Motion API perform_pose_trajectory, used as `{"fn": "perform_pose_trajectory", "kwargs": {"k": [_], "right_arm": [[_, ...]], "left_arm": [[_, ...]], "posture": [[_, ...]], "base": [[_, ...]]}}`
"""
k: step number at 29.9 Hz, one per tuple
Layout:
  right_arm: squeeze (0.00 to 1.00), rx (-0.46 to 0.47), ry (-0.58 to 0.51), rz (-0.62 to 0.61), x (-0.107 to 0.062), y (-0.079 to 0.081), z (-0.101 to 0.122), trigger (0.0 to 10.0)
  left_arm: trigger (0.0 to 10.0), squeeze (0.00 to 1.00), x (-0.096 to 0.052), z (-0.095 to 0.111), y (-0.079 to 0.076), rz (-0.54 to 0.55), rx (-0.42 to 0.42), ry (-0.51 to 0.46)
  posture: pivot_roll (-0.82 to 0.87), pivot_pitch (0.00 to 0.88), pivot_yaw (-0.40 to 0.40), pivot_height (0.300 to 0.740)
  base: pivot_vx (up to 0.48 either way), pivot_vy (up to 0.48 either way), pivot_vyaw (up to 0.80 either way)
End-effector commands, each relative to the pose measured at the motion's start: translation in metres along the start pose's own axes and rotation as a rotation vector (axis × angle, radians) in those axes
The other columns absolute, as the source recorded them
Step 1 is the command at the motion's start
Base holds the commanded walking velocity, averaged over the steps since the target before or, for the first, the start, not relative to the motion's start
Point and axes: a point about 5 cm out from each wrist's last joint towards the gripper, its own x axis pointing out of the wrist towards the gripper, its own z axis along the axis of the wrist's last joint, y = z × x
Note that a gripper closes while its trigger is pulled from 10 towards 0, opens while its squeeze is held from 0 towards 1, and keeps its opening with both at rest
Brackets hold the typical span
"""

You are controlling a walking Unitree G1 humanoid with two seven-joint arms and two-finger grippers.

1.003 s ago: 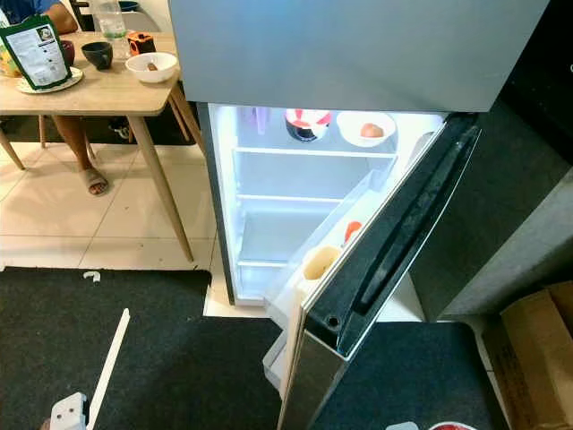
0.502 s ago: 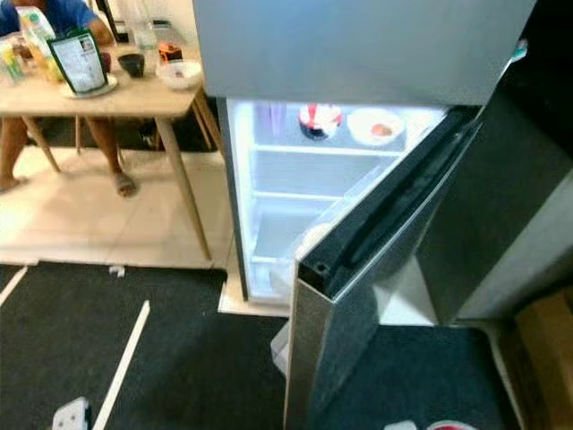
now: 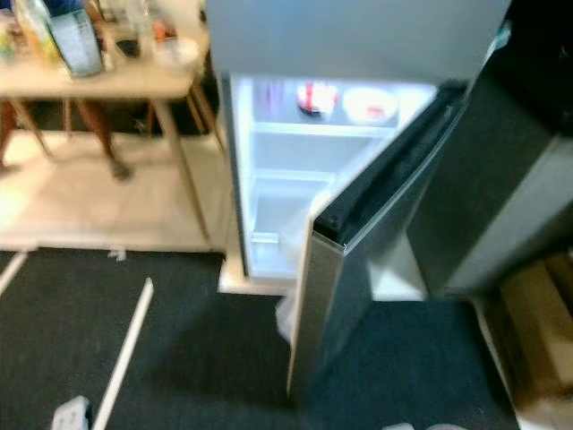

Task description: Restocking fridge

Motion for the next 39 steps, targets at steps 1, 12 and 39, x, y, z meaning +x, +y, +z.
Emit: {"fn": "perform_pose_trajectory", "kwargs": {"k": [1, 12, 39], "right_arm": [[0.00, -0.005, 0.011, -0.010, -0.001, -0.001, -0.005, 10.0], [0.00, -0.003, 0.016, -0.009, -0.001, -0.001, -0.008, 10.0], [0.00, 0.007, 0.040, -0.015, -0.004, -0.001, -0.020, 10.0]], "left_arm": [[10.0, 0.00, -0.001, 0.004, 0.006, 0.027, 0.025, -0.010], [10.0, 0.00, 0.004, 0.018, -0.004, -0.006, -0.013, -0.060], [10.0, 0.00, -0.041, 0.241, -0.194, -1.088, 0.001, -0.677]], "posture": [[-0.06, 0.134, -0.015, 0.740], [-0.06, 0.141, -0.009, 0.740], [-0.09, 0.165, 0.010, 0.740]], "base": [[0.000, -0.469, 0.00], [0.000, -0.211, 0.00], [0.000, 0.000, 0.00]]}}
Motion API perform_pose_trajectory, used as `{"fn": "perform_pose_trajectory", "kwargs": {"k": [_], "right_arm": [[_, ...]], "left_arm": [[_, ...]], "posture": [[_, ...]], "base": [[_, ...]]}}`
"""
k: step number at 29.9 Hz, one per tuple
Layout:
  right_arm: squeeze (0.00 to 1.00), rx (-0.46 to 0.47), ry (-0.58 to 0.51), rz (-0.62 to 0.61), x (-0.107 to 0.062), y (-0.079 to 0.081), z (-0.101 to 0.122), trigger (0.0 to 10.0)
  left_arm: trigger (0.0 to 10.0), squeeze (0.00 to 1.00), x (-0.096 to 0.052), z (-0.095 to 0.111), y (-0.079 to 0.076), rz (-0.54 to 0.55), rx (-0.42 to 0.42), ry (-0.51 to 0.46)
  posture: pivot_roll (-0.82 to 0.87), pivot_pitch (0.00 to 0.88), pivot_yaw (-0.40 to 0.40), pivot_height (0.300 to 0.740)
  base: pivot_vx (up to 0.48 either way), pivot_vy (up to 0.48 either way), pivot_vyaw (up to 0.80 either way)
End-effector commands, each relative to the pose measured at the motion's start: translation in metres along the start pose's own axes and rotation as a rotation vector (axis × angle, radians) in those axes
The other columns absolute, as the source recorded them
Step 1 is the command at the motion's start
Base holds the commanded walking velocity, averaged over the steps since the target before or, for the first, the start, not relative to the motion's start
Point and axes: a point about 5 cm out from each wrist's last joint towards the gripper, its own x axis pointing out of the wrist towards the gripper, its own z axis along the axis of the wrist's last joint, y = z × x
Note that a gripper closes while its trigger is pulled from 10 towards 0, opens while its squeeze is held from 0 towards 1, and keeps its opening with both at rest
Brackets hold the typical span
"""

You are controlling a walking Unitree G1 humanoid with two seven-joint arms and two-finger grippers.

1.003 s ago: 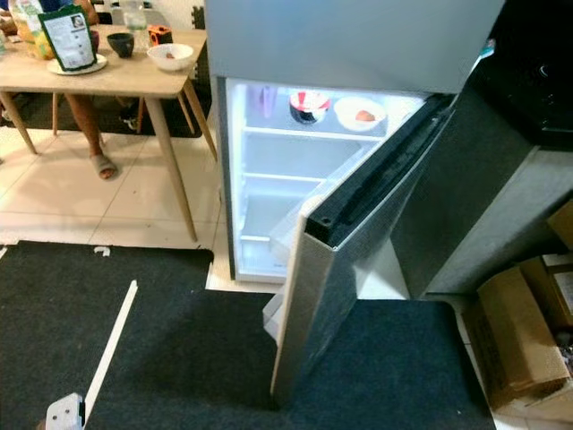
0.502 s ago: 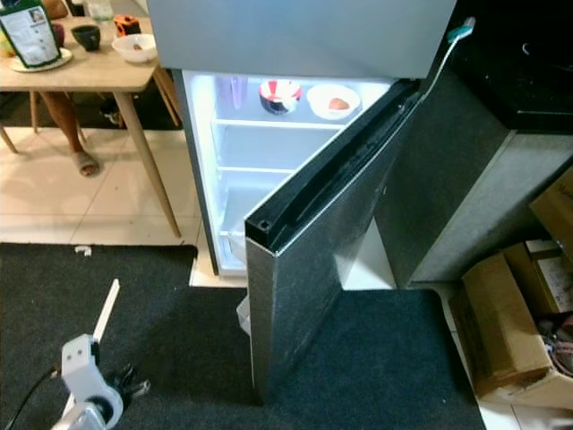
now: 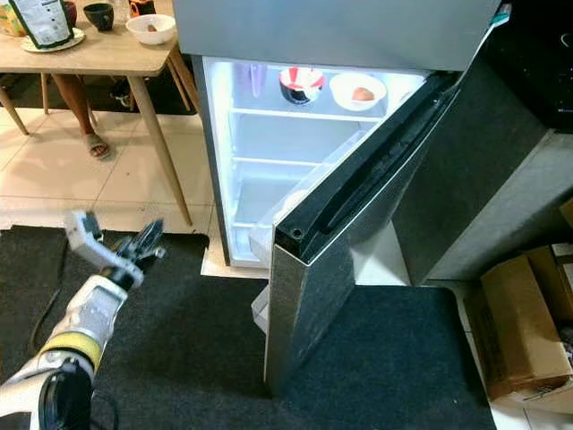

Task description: Restocking fridge

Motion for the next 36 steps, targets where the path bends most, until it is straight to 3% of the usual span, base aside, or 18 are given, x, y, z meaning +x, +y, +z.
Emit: {"fn": "perform_pose_trajectory", "kwargs": {"k": [1, 6, 8, 10, 19, 23, 25, 26, 31, 36], "right_arm": [[0.00, 0.006, 0.024, -0.013, -0.002, -0.001, -0.009, 10.0], [0.00, 0.011, 0.027, -0.014, -0.002, 0.001, -0.011, 10.0], [0.00, 0.011, 0.027, -0.014, -0.002, 0.001, -0.011, 10.0], [0.00, 0.014, 0.027, -0.016, -0.002, 0.000, -0.012, 10.0], [0.00, 0.017, 0.029, -0.020, -0.002, -0.001, -0.012, 10.0], [0.00, 0.021, 0.029, -0.022, -0.003, 0.000, -0.013, 10.0], [0.00, 0.024, 0.031, -0.024, -0.003, -0.001, -0.013, 10.0], [0.00, 0.024, 0.031, -0.024, -0.003, -0.001, -0.013, 10.0], [0.00, 0.027, 0.032, -0.031, -0.003, -0.002, -0.014, 10.0], [0.00, 0.031, 0.032, -0.034, -0.003, -0.003, -0.014, 10.0]], "left_arm": [[10.0, 0.00, 0.009, -0.009, -0.014, -0.105, -0.025, 0.038], [10.0, 0.00, 0.021, -0.031, -0.044, -0.329, -0.064, 0.150], [10.0, 0.00, 0.021, -0.031, -0.044, -0.329, -0.064, 0.150], [10.0, 0.00, 0.026, -0.048, -0.062, -0.443, -0.119, 0.213], [10.0, 0.00, 0.027, -0.077, -0.085, -0.545, -0.181, 0.311], [10.0, 0.00, 0.026, -0.088, -0.097, -0.604, -0.251, 0.342], [10.0, 0.00, 0.023, -0.103, -0.114, -0.677, -0.321, 0.386], [10.0, 0.00, 0.023, -0.103, -0.114, -0.677, -0.321, 0.386], [10.0, 0.00, 0.003, -0.156, -0.169, -0.870, -0.460, 0.540], [10.0, 0.00, -0.004, -0.167, -0.182, -0.895, -0.508, 0.553]], "posture": [[-0.09, 0.165, 0.010, 0.740], [-0.10, 0.172, 0.015, 0.740], [-0.10, 0.172, 0.015, 0.740], [-0.11, 0.173, 0.015, 0.740], [-0.11, 0.176, 0.017, 0.740], [-0.12, 0.176, 0.021, 0.740], [-0.12, 0.175, 0.021, 0.740], [-0.12, 0.175, 0.021, 0.740], [-0.13, 0.172, 0.021, 0.740], [-0.13, 0.171, 0.021, 0.740]], "base": [[0.000, 0.000, 0.00], [0.000, 0.000, 0.00], [0.000, 0.000, 0.00], [0.000, 0.000, 0.00], [0.000, 0.000, 0.00], [0.000, 0.000, 0.00], [0.000, 0.000, 0.00], [0.000, 0.000, 0.00], [0.000, 0.000, 0.00], [0.000, 0.000, 0.00]]}}
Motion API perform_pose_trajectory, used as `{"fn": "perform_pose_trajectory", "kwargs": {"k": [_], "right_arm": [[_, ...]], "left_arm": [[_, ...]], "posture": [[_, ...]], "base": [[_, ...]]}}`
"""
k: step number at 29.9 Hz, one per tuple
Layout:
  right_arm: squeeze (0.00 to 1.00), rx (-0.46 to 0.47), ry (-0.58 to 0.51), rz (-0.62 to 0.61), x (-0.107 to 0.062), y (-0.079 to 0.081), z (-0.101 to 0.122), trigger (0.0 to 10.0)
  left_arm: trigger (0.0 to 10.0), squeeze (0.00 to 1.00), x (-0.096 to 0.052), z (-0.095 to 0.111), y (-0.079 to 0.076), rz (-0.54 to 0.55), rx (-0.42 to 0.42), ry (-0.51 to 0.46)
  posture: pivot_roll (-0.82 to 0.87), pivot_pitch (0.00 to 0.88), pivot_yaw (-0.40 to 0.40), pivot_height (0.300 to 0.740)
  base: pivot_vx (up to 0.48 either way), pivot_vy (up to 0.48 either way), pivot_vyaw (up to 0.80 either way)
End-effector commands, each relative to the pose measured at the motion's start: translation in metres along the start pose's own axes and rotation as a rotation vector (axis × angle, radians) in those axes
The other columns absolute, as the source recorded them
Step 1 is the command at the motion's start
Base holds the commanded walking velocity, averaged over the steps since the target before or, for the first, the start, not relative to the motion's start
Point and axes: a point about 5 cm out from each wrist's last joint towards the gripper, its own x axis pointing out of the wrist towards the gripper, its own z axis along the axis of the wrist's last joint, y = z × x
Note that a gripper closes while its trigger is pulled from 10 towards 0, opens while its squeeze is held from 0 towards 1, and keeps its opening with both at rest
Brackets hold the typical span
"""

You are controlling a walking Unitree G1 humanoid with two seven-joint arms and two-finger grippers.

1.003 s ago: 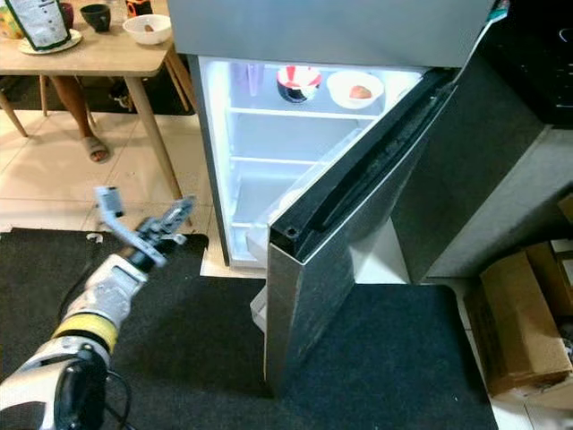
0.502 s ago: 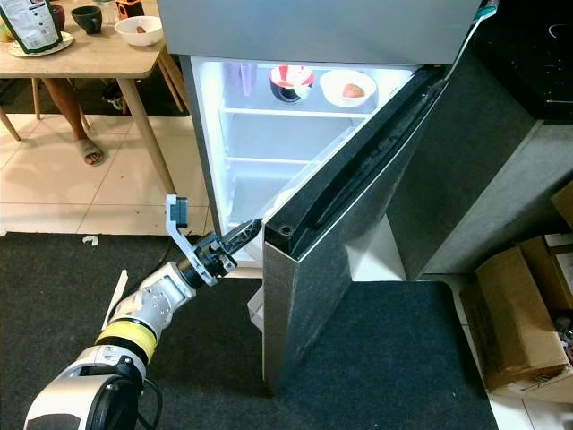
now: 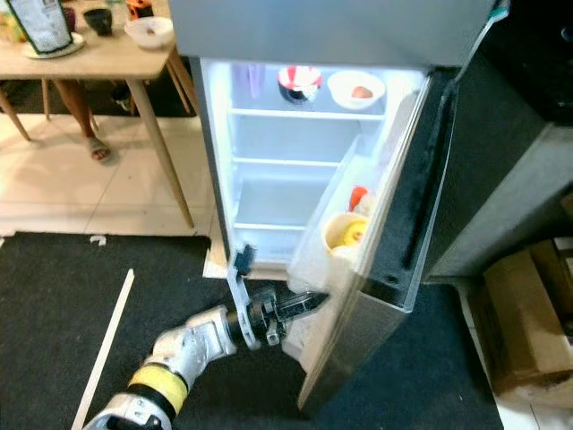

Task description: Restocking fridge

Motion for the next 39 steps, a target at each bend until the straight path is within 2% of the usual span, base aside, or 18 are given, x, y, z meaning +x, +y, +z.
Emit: {"fn": "perform_pose_trajectory", "kwargs": {"k": [1, 6, 12, 13, 16, 17, 18, 19, 21, 22, 23, 24, 26, 27, 30, 32, 37, 39], "right_arm": [[0.00, 0.015, 0.034, -0.017, -0.002, -0.002, -0.011, 10.0], [0.00, 0.015, 0.034, -0.017, -0.002, -0.002, -0.011, 10.0], [0.00, 0.014, 0.031, -0.008, -0.002, 0.001, -0.010, 10.0], [0.00, 0.014, 0.031, -0.008, -0.002, 0.001, -0.010, 10.0], [0.00, 0.013, 0.026, -0.001, -0.002, 0.002, -0.008, 10.0], [0.00, 0.005, 0.023, 0.004, -0.002, 0.003, -0.008, 10.0], [0.00, 0.005, 0.023, 0.004, -0.002, 0.003, -0.008, 10.0], [0.00, -0.001, 0.021, 0.008, -0.002, 0.003, -0.007, 10.0], [0.00, -0.027, 0.006, 0.036, -0.002, 0.006, -0.005, 10.0], [0.00, -0.027, 0.006, 0.036, -0.002, 0.006, -0.005, 10.0], [0.00, -0.024, -0.013, 0.068, -0.002, 0.009, -0.003, 10.0], [0.00, -0.024, -0.013, 0.068, -0.002, 0.009, -0.003, 10.0], [0.00, -0.005, -0.057, 0.130, -0.002, 0.015, 0.004, 10.0], [0.00, -0.005, -0.057, 0.130, -0.002, 0.015, 0.004, 10.0], [0.00, 0.019, -0.190, 0.295, -0.004, 0.029, 0.027, 10.0], [0.00, 0.021, -0.238, 0.374, -0.006, 0.036, 0.036, 10.0], [0.00, 0.008, -0.278, 0.445, -0.008, 0.043, 0.044, 10.0], [0.00, -0.059, -0.337, 0.530, -0.012, 0.051, 0.055, 10.0]], "left_arm": [[10.0, 0.00, 0.039, -0.017, -0.014, -0.118, -0.062, -0.038], [10.0, 0.00, 0.025, -0.017, -0.009, -0.061, -0.074, -0.065], [10.0, 0.00, -0.069, -0.033, 0.023, 0.358, -0.091, -0.092], [10.0, 0.00, -0.069, -0.033, 0.023, 0.358, -0.091, -0.092], [10.0, 0.00, -0.099, -0.040, 0.030, 0.516, -0.098, -0.110], [10.0, 0.00, -0.113, -0.043, 0.033, 0.601, -0.101, -0.119], [10.0, 0.00, -0.113, -0.043, 0.033, 0.601, -0.101, -0.119], [10.0, 0.00, -0.123, -0.046, 0.034, 0.657, -0.104, -0.125], [10.0, 0.00, -0.156, -0.054, 0.037, 0.857, -0.115, -0.153], [10.0, 0.00, -0.156, -0.054, 0.037, 0.857, -0.115, -0.153], [10.0, 0.00, -0.173, -0.059, 0.036, 0.951, -0.124, -0.166], [10.0, 0.00, -0.173, -0.059, 0.036, 0.951, -0.124, -0.166], [10.0, 0.00, -0.195, -0.066, 0.033, 1.075, -0.138, -0.177], [10.0, 0.00, -0.195, -0.066, 0.033, 1.075, -0.138, -0.177], [10.0, 0.00, -0.233, -0.078, 0.024, 1.285, -0.144, -0.197], [10.0, 0.00, -0.245, -0.082, 0.020, 1.357, -0.153, -0.210], [10.0, 0.00, -0.253, -0.086, 0.017, 1.406, -0.163, -0.212], [10.0, 0.00, -0.262, -0.094, 0.013, 1.469, -0.174, -0.205]], "posture": [[-0.13, 0.171, 0.021, 0.740], [-0.12, 0.171, 0.021, 0.740], [-0.11, 0.171, 0.025, 0.740], [-0.11, 0.171, 0.025, 0.740], [-0.10, 0.170, 0.024, 0.740], [-0.10, 0.168, 0.023, 0.740], [-0.10, 0.168, 0.023, 0.740], [-0.10, 0.168, 0.023, 0.740], [-0.10, 0.163, 0.020, 0.740], [-0.10, 0.163, 0.020, 0.740], [-0.10, 0.163, 0.020, 0.740], [-0.10, 0.163, 0.020, 0.740], [-0.10, 0.160, 0.019, 0.740], [-0.10, 0.160, 0.019, 0.740], [-0.10, 0.153, 0.016, 0.740], [-0.10, 0.150, 0.014, 0.740], [-0.10, 0.150, 0.014, 0.740], [-0.10, 0.144, 0.011, 0.740]], "base": [[0.000, 0.000, 0.00], [0.000, 0.000, 0.00], [0.000, 0.000, 0.00], [0.000, 0.000, 0.00], [0.000, 0.000, 0.00], [0.000, 0.000, 0.00], [0.000, 0.000, 0.00], [0.000, 0.000, 0.00], [0.000, 0.000, 0.00], [0.000, 0.000, 0.00], [0.000, 0.000, 0.00], [0.000, 0.000, 0.00], [0.000, 0.000, 0.00], [0.000, 0.000, 0.00], [0.000, 0.000, 0.00], [0.000, 0.000, 0.00], [0.000, 0.000, 0.00], [0.000, 0.000, 0.00]]}}
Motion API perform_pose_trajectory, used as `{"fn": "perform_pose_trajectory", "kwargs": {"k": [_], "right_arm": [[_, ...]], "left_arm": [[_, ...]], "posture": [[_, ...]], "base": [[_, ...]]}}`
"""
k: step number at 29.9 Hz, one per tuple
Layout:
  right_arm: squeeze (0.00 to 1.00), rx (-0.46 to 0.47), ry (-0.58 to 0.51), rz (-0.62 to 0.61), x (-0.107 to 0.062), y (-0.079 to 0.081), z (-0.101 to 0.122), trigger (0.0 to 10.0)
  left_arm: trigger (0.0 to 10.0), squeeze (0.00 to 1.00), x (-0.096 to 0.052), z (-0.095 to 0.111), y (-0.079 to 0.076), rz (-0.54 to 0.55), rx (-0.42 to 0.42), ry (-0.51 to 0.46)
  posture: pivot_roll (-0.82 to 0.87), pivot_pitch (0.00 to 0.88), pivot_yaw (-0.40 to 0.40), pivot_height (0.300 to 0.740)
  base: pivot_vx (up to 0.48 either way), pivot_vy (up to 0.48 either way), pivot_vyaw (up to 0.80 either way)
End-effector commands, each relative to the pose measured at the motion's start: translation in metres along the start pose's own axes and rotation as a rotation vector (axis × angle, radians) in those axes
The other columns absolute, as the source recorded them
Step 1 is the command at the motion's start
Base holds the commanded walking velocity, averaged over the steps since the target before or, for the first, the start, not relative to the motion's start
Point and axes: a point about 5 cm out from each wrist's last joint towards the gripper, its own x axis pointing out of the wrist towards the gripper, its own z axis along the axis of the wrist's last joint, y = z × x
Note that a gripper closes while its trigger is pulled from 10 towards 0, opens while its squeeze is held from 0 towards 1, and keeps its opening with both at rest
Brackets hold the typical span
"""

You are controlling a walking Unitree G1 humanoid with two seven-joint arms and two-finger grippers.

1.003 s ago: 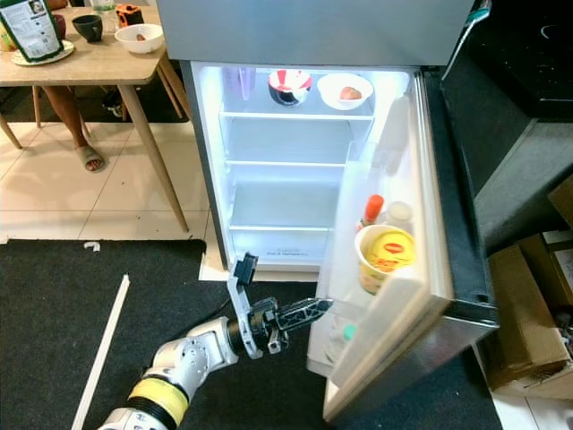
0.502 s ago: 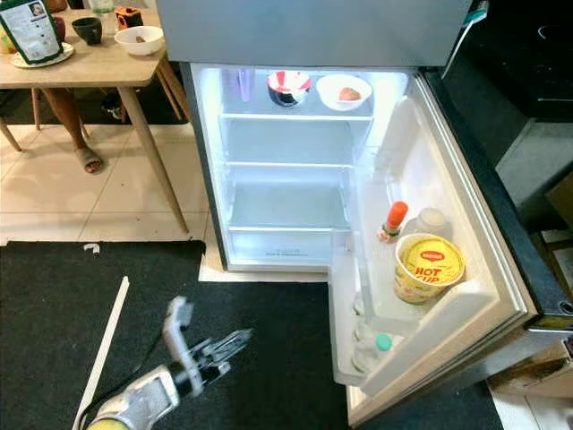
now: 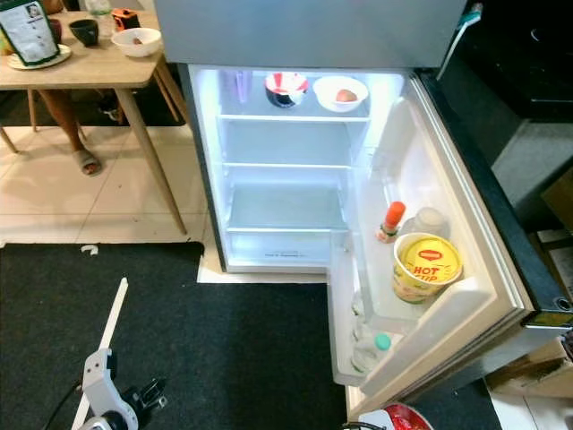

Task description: Restocking fridge

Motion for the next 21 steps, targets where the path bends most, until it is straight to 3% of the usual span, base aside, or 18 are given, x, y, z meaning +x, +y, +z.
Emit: {"fn": "perform_pose_trajectory", "kwargs": {"k": [1, 6, 17, 20, 21], "right_arm": [[0.00, -0.070, -0.043, 0.089, 0.003, 0.013, 0.008, 10.0], [0.00, -0.185, -0.099, 0.216, 0.009, 0.025, 0.028, 10.0], [0.00, -0.370, -0.119, 0.230, 0.010, 0.026, 0.035, 10.0], [0.00, -0.442, -0.176, 0.238, 0.013, 0.031, 0.049, 10.0], [0.00, -0.497, -0.256, 0.251, 0.015, 0.036, 0.068, 10.0]], "left_arm": [[10.0, 0.00, -0.008, -0.005, 0.012, 0.060, 0.007, 0.016], [10.0, 0.00, -0.016, -0.018, 0.023, 0.135, 0.006, 0.044], [10.0, 0.00, -0.023, -0.030, 0.029, 0.182, 0.007, 0.063], [10.0, 0.00, -0.024, -0.031, 0.031, 0.192, 0.012, 0.069], [10.0, 0.00, -0.025, -0.032, 0.032, 0.201, 0.016, 0.076]], "posture": [[-0.10, 0.144, 0.011, 0.740], [-0.10, 0.144, 0.010, 0.740], [-0.09, 0.153, 0.003, 0.740], [-0.09, 0.153, 0.007, 0.740], [-0.09, 0.151, 0.006, 0.740]], "base": [[0.000, 0.000, 0.00], [0.000, 0.000, 0.00], [0.000, 0.000, 0.00], [0.000, 0.000, 0.00], [0.000, 0.000, 0.00]]}}
